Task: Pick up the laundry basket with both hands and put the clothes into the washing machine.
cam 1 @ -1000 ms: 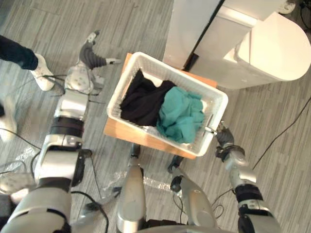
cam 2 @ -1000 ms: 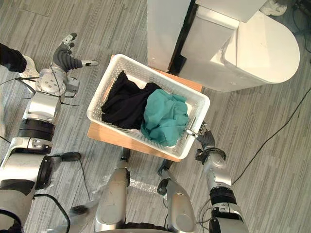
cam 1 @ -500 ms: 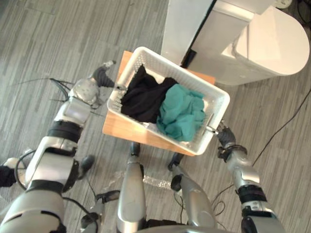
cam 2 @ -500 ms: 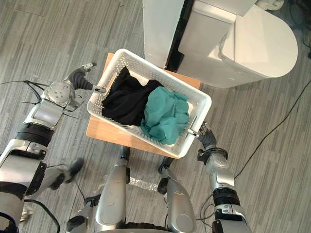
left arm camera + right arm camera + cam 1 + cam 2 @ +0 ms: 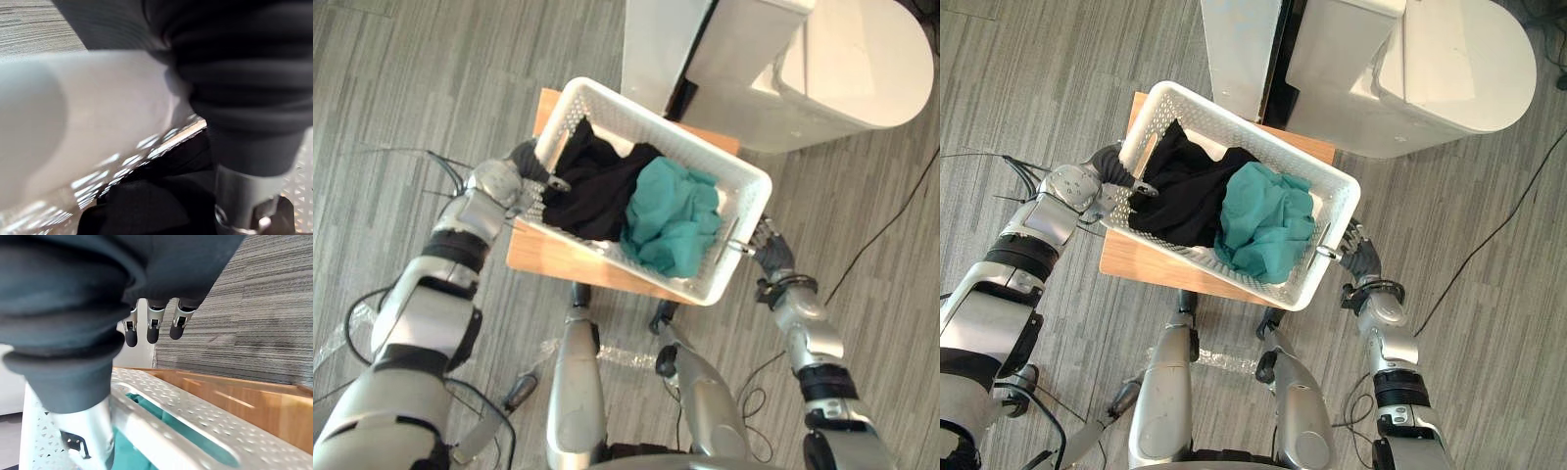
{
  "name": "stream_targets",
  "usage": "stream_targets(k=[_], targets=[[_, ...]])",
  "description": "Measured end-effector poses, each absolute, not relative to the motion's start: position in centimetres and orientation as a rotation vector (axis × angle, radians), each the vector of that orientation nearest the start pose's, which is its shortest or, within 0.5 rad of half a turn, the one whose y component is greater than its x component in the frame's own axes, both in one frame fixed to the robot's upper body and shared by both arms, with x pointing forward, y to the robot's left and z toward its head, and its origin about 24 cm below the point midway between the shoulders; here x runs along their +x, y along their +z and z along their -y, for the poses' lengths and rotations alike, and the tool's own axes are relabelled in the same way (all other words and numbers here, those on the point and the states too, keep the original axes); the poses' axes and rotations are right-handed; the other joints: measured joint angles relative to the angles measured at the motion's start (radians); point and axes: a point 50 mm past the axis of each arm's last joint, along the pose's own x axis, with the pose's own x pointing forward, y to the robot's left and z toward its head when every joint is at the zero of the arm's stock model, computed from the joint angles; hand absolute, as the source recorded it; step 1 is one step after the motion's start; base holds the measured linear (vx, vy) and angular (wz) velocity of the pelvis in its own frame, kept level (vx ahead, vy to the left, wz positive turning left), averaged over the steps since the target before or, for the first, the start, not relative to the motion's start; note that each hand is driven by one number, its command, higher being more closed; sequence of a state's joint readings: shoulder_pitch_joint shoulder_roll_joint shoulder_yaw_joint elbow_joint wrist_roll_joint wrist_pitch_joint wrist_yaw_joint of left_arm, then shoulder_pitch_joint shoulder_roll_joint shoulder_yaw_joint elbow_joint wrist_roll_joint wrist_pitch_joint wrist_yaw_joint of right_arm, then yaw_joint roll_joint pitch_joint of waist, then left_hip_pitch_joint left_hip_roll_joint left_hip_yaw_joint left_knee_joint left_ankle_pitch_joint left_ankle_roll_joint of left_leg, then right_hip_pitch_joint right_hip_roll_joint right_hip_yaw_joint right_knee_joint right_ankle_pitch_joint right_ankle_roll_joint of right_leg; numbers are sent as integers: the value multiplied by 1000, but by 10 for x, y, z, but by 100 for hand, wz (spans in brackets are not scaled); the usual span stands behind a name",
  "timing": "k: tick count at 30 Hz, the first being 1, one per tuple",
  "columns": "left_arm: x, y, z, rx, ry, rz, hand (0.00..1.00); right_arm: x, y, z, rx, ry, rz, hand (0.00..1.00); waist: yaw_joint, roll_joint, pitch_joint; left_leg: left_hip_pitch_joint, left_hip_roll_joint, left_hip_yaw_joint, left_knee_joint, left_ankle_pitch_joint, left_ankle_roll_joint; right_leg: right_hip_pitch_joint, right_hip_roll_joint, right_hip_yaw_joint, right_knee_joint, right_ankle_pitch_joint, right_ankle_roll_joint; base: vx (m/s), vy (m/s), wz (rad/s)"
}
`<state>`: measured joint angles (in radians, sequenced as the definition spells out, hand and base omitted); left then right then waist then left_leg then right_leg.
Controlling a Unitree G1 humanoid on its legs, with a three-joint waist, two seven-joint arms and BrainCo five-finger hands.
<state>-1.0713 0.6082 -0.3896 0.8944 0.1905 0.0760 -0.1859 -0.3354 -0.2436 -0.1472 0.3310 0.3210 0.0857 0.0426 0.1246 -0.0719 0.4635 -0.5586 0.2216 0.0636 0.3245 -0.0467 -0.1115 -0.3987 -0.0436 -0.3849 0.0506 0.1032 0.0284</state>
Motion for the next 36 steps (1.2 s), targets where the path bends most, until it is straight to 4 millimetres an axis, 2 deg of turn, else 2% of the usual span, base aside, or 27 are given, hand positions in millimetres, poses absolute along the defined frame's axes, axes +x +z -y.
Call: stream_targets(k=[1,2,3,6,12,15,16,22,25,28,36], targets=[[410,203,-222,964,-77,-44,0,318,67,217,132,-71,-34,0,-1,0,0,-2,0,0,2,0,0,-1,0,0,-1,2,2,8,19,-5],[411,204,-221,960,-69,-37,0,321,73,216,135,-64,-17,100,-2,-1,-1,-5,1,2,3,0,0,-6,1,2,-1,9,4,6,26,-8],[411,205,-220,952,-66,-32,100,324,77,214,136,-58,-4,100,-2,-1,-1,-7,2,6,3,0,0,-9,1,5,-3,13,8,7,27,-9],[412,208,-220,912,-43,-10,100,331,85,212,155,-68,16,100,-4,-3,-2,-22,2,9,-1,3,3,-15,3,7,-23,31,25,5,20,-6],[413,216,-227,834,27,8,100,339,89,210,164,-90,11,100,-21,-14,-8,-37,-2,14,-13,19,3,-26,7,15,-57,62,2,-1,2,-1],[413,218,-232,795,88,12,100,343,91,205,162,-92,12,100,-34,-16,-10,-36,-5,17,-29,32,4,-29,7,22,-68,69,2,0,0,0],[413,219,-233,766,116,23,100,344,92,203,151,-91,18,100,-36,-18,-11,-33,-7,20,-46,43,5,-29,8,26,-81,77,13,0,0,0],[412,213,-233,712,160,28,100,347,97,199,110,-127,31,100,-47,-22,-13,-12,-20,21,-95,84,2,-28,4,30,-92,88,2,9,-11,4],[405,195,-229,705,152,38,100,346,94,202,59,-150,15,100,-48,-22,-13,22,-35,22,-141,108,3,-7,-3,30,-111,92,-5,35,-13,7],[396,165,-220,665,121,3,100,339,82,211,3,-197,-37,100,-41,-21,-13,72,-52,19,-183,123,7,28,-11,33,-125,93,-5,47,11,5],[378,124,-214,515,104,-48,100,338,80,217,-94,-244,-79,100,-29,-19,-13,156,-92,18,-255,145,15,85,-30,38,-144,93,-5,29,30,4]])
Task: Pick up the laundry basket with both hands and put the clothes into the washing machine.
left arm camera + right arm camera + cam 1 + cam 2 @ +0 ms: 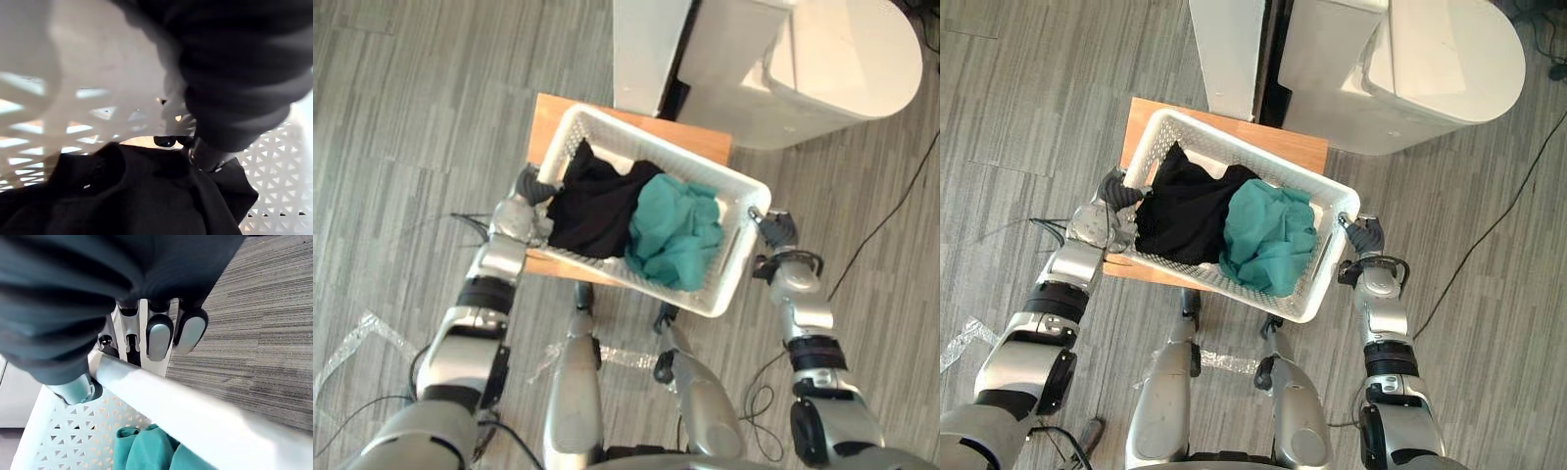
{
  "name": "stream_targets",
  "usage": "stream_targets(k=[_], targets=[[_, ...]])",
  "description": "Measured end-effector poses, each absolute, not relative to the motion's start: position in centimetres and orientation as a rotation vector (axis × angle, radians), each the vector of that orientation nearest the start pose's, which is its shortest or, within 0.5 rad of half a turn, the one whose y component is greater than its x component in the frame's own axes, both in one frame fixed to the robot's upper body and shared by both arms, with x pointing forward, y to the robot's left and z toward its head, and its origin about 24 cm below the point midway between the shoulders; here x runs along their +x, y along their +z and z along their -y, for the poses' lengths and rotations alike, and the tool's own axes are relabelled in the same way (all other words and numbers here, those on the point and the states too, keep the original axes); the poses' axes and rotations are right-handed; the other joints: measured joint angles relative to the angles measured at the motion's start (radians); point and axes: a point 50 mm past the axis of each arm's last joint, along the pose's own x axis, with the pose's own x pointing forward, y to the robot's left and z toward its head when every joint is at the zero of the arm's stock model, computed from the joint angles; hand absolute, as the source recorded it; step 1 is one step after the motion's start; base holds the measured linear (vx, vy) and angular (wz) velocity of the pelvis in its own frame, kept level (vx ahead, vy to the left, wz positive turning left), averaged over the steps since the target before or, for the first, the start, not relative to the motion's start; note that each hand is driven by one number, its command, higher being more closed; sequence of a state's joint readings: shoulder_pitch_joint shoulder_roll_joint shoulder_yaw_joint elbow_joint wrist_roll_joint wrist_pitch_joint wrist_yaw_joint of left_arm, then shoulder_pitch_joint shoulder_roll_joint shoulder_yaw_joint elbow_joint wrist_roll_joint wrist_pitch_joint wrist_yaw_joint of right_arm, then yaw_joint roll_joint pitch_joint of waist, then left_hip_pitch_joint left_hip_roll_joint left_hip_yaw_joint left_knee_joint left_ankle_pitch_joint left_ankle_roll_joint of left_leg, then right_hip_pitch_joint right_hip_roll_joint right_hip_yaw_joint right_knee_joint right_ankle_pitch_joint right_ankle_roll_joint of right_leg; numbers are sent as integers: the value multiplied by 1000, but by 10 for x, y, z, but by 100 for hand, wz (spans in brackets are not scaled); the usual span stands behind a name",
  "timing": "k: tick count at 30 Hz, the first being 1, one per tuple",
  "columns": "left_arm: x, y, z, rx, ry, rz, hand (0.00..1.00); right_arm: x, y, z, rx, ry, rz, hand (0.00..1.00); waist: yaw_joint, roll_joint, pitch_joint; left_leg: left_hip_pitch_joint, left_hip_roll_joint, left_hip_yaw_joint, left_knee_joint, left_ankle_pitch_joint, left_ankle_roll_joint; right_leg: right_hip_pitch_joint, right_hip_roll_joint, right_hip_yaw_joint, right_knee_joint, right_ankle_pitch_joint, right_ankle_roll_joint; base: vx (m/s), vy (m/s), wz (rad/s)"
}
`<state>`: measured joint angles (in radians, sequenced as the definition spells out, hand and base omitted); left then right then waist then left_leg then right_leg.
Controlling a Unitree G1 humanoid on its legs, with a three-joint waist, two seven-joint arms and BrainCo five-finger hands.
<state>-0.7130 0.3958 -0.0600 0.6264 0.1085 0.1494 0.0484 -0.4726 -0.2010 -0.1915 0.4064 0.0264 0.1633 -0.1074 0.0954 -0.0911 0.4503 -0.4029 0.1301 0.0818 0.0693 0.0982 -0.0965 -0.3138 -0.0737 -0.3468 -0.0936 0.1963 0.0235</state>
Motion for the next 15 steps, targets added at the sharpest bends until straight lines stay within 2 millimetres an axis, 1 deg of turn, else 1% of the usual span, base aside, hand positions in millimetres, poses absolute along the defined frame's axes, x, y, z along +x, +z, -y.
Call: stream_targets(k=[4,6,7,8,10,11,12,13,14,15], targets=[[361,101,-216,378,97,-78,100,339,82,218,-95,-246,-74,100,-1,3,-1,32,-14,0,-7,0,0,27,-9,4,-1,-1,1,39,39,2],[348,79,-216,291,80,-128,100,339,80,218,-96,-245,-79,100,-1,14,-7,55,-23,-1,-20,0,1,44,-16,6,-1,-4,5,32,53,3],[343,73,-215,269,76,-141,100,338,79,218,-96,-245,-84,100,0,18,-8,62,-25,0,-22,-2,3,49,-18,7,0,-6,7,33,57,-1],[333,62,-215,229,65,-163,100,336,76,219,-97,-244,-95,100,0,27,-13,75,-27,2,-25,-5,8,60,-21,10,1,-9,11,26,41,-1],[321,50,-212,175,48,-188,100,332,70,221,-101,-242,-112,100,0,44,-24,89,-31,4,-27,-8,11,71,-26,13,4,-15,19,36,44,1],[314,44,-211,143,37,-200,100,329,67,223,-104,-240,-121,100,1,60,-35,93,-34,3,-29,-9,13,75,-28,12,5,-15,20,37,37,3],[309,41,-210,120,33,-203,100,327,65,224,-106,-240,-124,100,1,73,-43,97,-36,3,-29,-10,15,79,-31,12,4,-16,20,54,46,4],[299,36,-209,75,28,-208,100,323,63,224,-109,-239,-123,100,1,96,-56,107,-40,3,-29,-13,19,89,-34,12,4,-17,22,38,31,2],[297,36,-209,67,27,-208,100,322,63,224,-109,-238,-124,100,1,99,-58,110,-41,4,-29,-13,19,92,-35,12,4,-17,22,73,47,1],[291,33,-209,47,23,-210,100,319,59,225,-111,-237,-133,100,0,113,-66,126,-42,4,-30,-16,22,107,-36,13,4,-19,25,54,28,2]])
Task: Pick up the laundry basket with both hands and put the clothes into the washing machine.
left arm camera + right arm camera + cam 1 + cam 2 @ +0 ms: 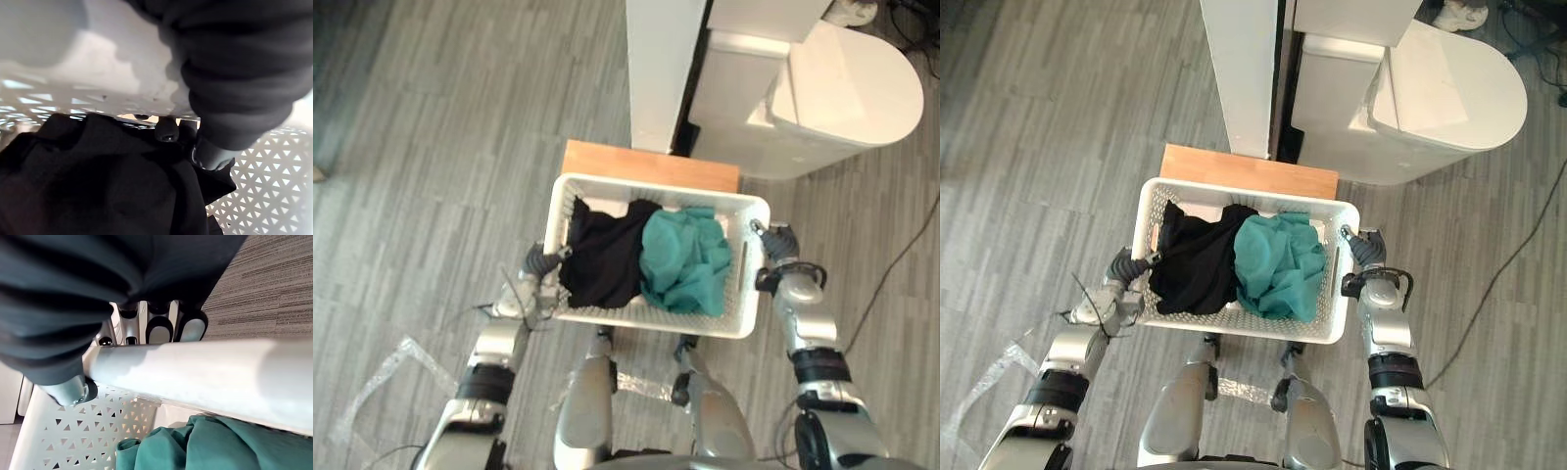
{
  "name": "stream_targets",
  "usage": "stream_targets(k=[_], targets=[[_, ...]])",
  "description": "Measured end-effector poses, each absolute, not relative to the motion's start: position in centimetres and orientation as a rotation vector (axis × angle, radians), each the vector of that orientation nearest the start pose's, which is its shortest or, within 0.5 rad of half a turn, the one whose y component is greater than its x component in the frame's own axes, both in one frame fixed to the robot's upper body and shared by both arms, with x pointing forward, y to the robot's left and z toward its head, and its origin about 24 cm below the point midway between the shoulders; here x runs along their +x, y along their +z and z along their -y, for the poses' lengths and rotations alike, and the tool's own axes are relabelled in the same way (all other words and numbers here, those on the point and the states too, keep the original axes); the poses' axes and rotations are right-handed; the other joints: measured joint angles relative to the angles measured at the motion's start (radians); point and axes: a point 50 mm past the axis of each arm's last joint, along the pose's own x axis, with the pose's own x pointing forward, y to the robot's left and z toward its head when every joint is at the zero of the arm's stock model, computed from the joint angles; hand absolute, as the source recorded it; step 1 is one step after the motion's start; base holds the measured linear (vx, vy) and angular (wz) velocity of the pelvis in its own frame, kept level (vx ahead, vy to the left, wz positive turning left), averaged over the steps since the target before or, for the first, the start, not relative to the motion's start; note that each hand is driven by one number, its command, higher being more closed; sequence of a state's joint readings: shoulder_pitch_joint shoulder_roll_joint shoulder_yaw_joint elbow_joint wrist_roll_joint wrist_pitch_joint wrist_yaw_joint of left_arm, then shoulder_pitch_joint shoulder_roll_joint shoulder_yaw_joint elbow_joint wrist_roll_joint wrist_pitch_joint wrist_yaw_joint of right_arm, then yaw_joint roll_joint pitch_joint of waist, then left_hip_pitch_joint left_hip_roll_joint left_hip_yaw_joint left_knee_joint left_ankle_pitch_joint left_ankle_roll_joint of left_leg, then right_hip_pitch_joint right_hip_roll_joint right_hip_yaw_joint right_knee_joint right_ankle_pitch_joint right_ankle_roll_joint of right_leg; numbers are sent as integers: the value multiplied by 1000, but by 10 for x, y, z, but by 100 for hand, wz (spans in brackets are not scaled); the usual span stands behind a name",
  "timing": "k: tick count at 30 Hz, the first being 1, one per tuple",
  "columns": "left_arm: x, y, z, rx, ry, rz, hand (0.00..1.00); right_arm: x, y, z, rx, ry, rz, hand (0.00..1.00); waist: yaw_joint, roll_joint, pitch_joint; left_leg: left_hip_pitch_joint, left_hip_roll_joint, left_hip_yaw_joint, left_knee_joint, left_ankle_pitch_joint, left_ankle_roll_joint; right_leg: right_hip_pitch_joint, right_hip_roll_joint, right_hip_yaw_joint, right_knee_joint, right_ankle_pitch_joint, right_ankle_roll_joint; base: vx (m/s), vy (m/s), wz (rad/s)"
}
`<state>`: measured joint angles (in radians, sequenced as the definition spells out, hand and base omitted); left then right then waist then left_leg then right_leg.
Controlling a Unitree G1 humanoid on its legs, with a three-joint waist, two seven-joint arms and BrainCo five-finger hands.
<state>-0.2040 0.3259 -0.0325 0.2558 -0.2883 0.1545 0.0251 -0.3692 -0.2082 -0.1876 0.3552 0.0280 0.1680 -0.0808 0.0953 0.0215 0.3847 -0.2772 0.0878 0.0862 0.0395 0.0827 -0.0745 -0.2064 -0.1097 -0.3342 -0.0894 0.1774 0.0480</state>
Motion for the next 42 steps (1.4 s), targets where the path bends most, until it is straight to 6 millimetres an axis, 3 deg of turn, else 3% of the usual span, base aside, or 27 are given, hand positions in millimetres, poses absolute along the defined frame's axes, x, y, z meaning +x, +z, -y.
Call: stream_targets(k=[3,10,21,29,32,34,36,37,38,39,40,42], targets=[[278,26,-208,29,20,-230,100,311,51,226,-115,-224,-151,100,0,20,-33,37,0,-3,-1,-9,6,39,0,-2,1,-13,8,71,27,4],[252,7,-202,18,8,-292,100,290,25,231,-124,-220,-237,100,0,23,-147,114,0,-28,-3,-31,2,122,-2,-28,20,-58,13,62,12,10],[237,-3,-201,-5,26,-337,100,283,16,229,-139,-204,-270,100,2,33,-231,156,-2,-57,-22,-32,2,176,-2,-61,12,-69,18,31,5,9],[217,-13,-198,-62,61,-371,100,279,11,228,-145,-194,-284,100,-3,35,-239,178,-2,-83,-23,-30,-4,218,5,-91,-1,-77,12,3,-5,11],[216,-13,-193,-59,54,-366,100,273,8,236,-130,-218,-280,100,-6,50,-248,132,2,-140,-26,-8,-20,177,3,-144,58,-114,4,-33,-32,49],[217,-13,-190,-58,53,-363,100,272,9,238,-122,-220,-276,100,-18,66,-255,91,16,-169,-22,23,-28,86,-27,-172,238,-201,-14,-53,-83,51],[217,-12,-190,-57,55,-361,100,271,11,238,-122,-221,-267,100,-27,66,-257,85,8,-200,-54,68,-53,57,-54,-185,292,-234,-22,-66,-71,38],[216,-13,-189,-69,58,-362,100,271,15,239,-119,-227,-250,100,-26,60,-255,64,1,-194,59,-13,-35,43,-80,-187,312,-237,-30,-16,-47,4],[214,-16,-185,-83,60,-371,100,270,16,241,-118,-234,-247,100,-28,61,-254,35,0,-168,283,-139,-3,46,-94,-167,333,-236,-30,-5,-20,-23],[211,-18,-184,-88,62,-378,100,267,16,242,-121,-236,-246,100,-27,63,-255,47,5,-168,347,-180,-15,48,-96,-152,344,-236,-30,-20,18,-53],[206,-21,-184,-96,57,-389,100,262,17,242,-126,-236,-235,100,-32,67,-258,90,19,-173,403,-238,-63,46,-95,-123,363,-236,-30,-79,116,-62],[204,-22,-178,-120,50,-387,100,257,24,246,-124,-242,-204,100,-62,93,-274,132,19,-192,385,-317,-67,8,-95,-84,386,-217,-20,-128,230,-57]])
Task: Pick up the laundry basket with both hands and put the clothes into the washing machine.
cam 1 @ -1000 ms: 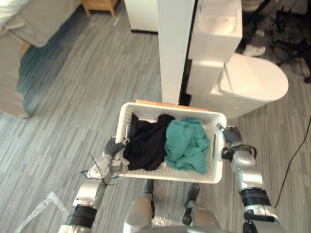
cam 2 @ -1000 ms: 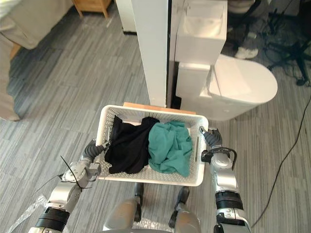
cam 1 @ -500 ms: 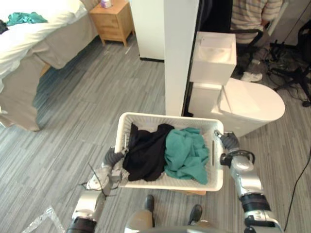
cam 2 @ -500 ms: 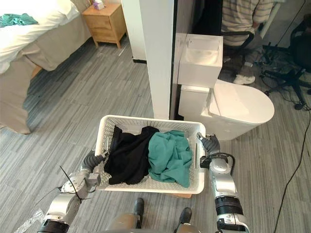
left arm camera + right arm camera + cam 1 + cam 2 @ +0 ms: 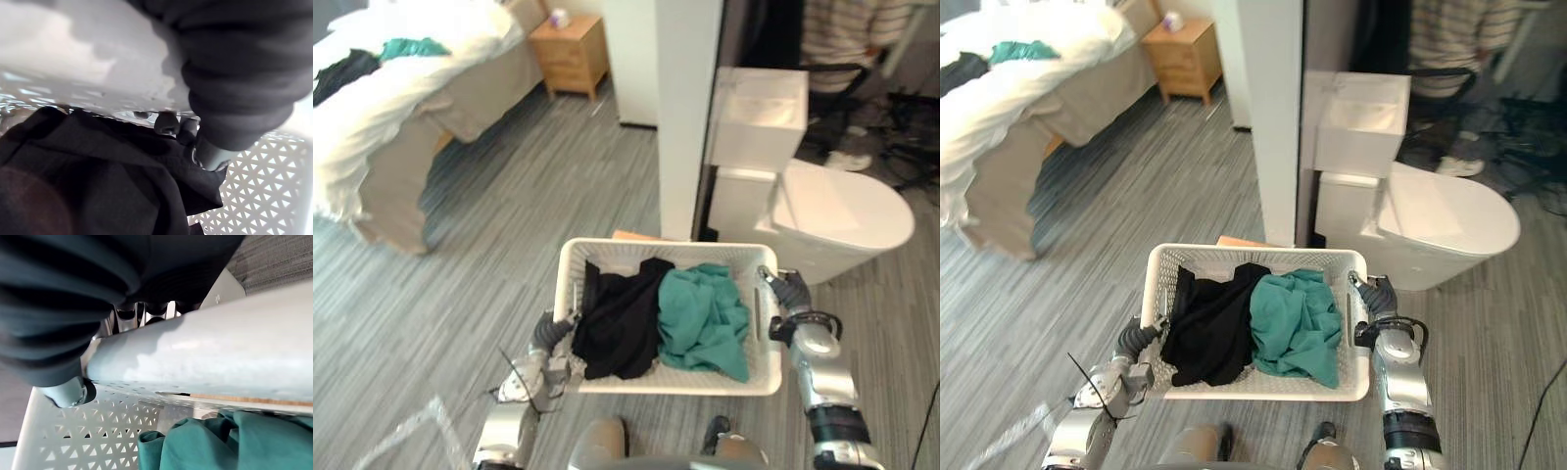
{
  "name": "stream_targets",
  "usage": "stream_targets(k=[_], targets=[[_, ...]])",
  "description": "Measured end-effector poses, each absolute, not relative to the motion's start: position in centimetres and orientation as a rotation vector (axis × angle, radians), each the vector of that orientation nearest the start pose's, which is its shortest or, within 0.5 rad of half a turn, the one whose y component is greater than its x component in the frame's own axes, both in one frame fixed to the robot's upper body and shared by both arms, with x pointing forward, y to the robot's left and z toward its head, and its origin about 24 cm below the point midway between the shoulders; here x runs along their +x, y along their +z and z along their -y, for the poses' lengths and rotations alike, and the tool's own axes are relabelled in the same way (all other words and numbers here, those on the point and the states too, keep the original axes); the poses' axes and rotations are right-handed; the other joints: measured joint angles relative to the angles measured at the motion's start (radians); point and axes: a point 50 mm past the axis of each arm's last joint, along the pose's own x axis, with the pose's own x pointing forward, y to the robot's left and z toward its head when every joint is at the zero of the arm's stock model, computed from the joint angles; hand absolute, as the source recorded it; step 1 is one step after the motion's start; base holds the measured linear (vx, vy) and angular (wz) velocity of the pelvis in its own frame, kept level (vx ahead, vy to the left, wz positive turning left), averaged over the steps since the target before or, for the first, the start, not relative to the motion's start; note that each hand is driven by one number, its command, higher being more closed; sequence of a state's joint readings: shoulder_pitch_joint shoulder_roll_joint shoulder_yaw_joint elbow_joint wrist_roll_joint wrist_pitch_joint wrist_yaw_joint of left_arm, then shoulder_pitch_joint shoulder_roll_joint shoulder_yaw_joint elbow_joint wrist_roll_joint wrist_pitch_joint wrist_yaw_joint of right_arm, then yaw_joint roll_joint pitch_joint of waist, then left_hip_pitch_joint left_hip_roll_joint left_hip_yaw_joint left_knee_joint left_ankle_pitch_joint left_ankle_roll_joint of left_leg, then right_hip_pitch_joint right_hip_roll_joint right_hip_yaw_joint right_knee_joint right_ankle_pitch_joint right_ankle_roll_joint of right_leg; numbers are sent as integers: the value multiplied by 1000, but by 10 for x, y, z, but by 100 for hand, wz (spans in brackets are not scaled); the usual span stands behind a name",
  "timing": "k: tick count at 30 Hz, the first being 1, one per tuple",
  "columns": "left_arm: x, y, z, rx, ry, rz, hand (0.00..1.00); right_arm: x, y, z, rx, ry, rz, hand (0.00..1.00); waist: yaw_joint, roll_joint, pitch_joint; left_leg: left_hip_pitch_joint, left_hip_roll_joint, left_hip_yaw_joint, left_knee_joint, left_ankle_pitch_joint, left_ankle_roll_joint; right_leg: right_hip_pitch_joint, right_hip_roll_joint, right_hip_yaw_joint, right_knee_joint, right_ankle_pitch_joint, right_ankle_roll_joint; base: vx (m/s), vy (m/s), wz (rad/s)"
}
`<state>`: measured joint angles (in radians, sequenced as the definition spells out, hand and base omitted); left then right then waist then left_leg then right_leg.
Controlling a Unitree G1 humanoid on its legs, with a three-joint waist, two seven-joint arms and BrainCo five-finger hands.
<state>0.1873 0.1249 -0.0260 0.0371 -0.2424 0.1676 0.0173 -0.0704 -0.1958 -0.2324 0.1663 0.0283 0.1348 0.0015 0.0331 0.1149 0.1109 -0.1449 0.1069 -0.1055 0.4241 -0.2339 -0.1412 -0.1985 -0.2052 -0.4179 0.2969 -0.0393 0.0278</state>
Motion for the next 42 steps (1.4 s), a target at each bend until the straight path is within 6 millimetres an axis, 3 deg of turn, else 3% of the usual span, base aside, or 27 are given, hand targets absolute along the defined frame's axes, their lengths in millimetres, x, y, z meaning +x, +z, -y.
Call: stream_targets(k=[1,2,4,6,7,9,10,11,12,14,16,17,18,19,21,22,23,26,28,29,30,31,33,36,38,39,42], targets=[[205,-21,-177,-124,47,-379,100,257,25,247,-119,-248,-197,100,-11,6,-4,0,-3,10,-11,-19,15,-20,-2,17,1,12,5,-182,300,-67],[209,-17,-176,-111,34,-361,100,255,25,248,-98,-265,-191,100,-20,2,-2,-3,-21,51,-21,-43,58,-54,-16,66,-2,38,17,-240,322,-90],[210,-17,-177,-82,21,-358,100,243,19,250,-70,-295,-206,100,-22,-24,13,-1,-61,120,-20,-48,79,-72,-44,114,-36,65,26,-282,310,-96],[207,-20,-177,-56,3,-374,100,227,9,252,-62,-310,-243,100,-24,-17,15,-14,-84,200,-53,-12,165,-86,-84,54,-78,23,-26,-290,313,-87],[208,-20,-177,-52,2,-373,100,227,9,252,-63,-309,-248,100,-24,-14,23,-14,-84,226,-62,1,187,-98,-105,22,-42,14,-36,-264,332,-78],[205,-23,-186,-36,25,-389,100,226,2,242,-50,-292,-272,100,-17,-24,40,7,-91,309,-72,32,212,-92,-184,-57,312,-42,-59,-161,221,-81],[203,-24,-188,-34,36,-394,100,226,1,239,-41,-285,-276,100,-10,-25,41,9,-89,327,-70,37,219,-56,-188,-65,418,-93,-53,-66,80,-66],[203,-23,-190,-35,43,-392,100,227,1,237,-37,-281,-274,100,-7,-25,41,7,-88,336,-71,41,223,-30,-188,-69,462,-118,-43,-152,61,-62],[203,-22,-193,-35,56,-388,100,231,3,234,-36,-255,-264,100,0,-30,43,3,-88,368,-78,55,229,27,-187,-61,539,-153,-6,-170,13,-52],[199,-24,-197,-37,73,-395,100,237,2,230,-36,-233,-266,100,14,-43,38,-4,-83,409,-81,71,228,100,-176,-25,589,-177,38,-228,-52,-66],[197,-23,-201,-39,92,-390,100,243,2,226,-35,-217,-264,100,24,-61,27,-40,-73,442,-87,98,217,151,-143,46,525,-181,103,-259,-122,-62],[197,-22,-201,-45,98,-380,100,246,6,226,-43,-212,-251,100,40,-62,24,-73,-57,463,-95,131,206,141,-91,89,430,-214,163,-233,-112,-46],[196,-23,-198,-57,100,-383,100,247,6,227,-48,-213,-251,100,45,-63,24,-88,-53,464,-115,153,200,132,-66,102,388,-215,165,-331,-136,-67],[194,-26,-193,-77,98,-392,100,248,7,229,-57,-222,-246,100,59,-46,11,-98,-30,474,-193,219,194,129,-13,134,269,-231,154,-261,-118,-52],[196,-24,-193,-80,106,-383,100,252,11,229,-66,-208,-224,100,63,-57,11,-140,-8,503,-240,279,189,136,35,139,114,-259,120,-302,-185,-51],[197,-24,-192,-84,105,-381,100,252,10,230,-65,-211,-228,100,62,-56,11,-147,-1,506,-252,296,189,139,50,140,79,-258,115,-275,-160,-33],[195,-26,-190,-93,106,-389,100,250,6,231,-65,-215,-247,100,60,-51,10,-146,9,504,-276,325,188,154,81,138,26,-237,80,-152,-86,-15],[190,-29,-192,-86,110,-405,100,246,3,231,-72,-218,-251,100,55,-47,11,-130,41,481,-286,353,164,197,130,129,-48,-210,34,-150,-85,-2],[191,-28,-191,-84,109,-399,100,244,0,232,-72,-224,-255,100,49,-44,11,-125,53,433,-305,407,123,193,143,124,-38,-200,19,-200,-100,13],[191,-28,-191,-78,108,-397,100,246,2,232,-72,-223,-250,100,43,-45,11,-119,37,370,-335,468,64,191,139,119,-38,-189,2,-226,-56,2],[190,-28,-192,-71,109,-396,100,246,2,232,-72,-223,-250,100,41,-51,13,-116,26,315,-316,458,51,181,122,127,-49,-180,-17,-190,-40,-17],[190,-29,-191,-77,111,-397,100,248,3,232,-72,-221,-246,100,42,-50,16,-119,26,295,-273,421,66,173,119,141,-58,-172,-28,-172,8,-60],[189,-29,-187,-101,112,-397,100,250,6,233,-78,-222,-238,100,39,-24,20,-103,30,235,-123,264,60,153,123,205,-88,-117,-39,-157,72,-89],[188,-31,-184,-102,99,-407,100,244,1,237,-77,-222,-256,100,14,3,17,-26,24,143,-89,104,42,117,141,310,-151,-32,-22,-180,198,-110],[189,-31,-181,-100,83,-406,100,239,1,242,-78,-240,-256,100,-11,18,7,-20,16,131,-131,84,47,86,145,340,-171,-4,-3,-189,216,-60],[192,-30,-179,-92,72,-400,100,234,2,244,-67,-259,-249,100,-26,13,9,-19,4,152,-179,72,68,60,134,361,-183,14,10,-207,248,-53],[197,-28,-180,-36,47,-392,100,217,-3,244,-33,-302,-262,100,-37,-35,24,-15,-47,235,-214,94,101,27,73,375,-216,70,38,-174,233,-66]])
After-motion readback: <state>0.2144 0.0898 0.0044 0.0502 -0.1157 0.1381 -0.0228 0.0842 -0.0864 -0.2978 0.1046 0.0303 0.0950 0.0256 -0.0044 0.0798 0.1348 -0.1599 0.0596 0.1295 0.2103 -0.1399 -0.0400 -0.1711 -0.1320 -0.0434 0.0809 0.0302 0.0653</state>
